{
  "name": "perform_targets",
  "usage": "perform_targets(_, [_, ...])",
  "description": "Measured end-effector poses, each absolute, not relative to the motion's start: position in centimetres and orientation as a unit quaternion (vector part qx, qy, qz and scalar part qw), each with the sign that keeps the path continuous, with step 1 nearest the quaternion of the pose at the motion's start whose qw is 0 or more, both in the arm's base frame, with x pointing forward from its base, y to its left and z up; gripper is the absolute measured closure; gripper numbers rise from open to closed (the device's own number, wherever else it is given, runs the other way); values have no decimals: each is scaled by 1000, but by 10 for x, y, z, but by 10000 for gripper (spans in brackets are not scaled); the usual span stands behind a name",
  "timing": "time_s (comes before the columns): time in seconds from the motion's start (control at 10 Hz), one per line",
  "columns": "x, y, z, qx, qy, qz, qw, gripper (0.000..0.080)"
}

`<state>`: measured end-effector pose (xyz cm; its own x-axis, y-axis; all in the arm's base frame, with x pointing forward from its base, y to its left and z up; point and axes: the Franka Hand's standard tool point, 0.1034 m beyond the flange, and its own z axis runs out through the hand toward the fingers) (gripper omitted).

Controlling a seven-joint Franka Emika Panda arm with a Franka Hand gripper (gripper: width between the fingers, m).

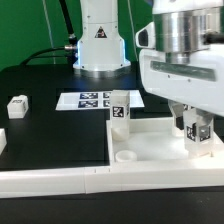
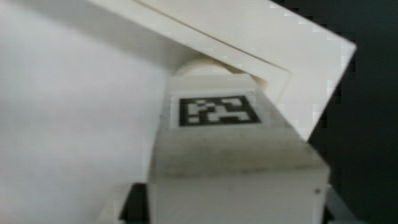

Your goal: Assemble square table

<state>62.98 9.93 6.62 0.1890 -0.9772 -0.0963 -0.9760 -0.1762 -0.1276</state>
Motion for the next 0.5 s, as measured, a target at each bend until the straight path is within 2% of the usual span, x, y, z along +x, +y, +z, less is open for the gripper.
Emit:
perform_targets(0.2, [624, 103, 65, -639, 760, 36, 109, 511])
perform_targets(0.4, [624, 107, 65, -588, 801, 43, 107, 511])
perform_targets(0.5, [624, 106, 65, -589, 800, 43, 107, 453])
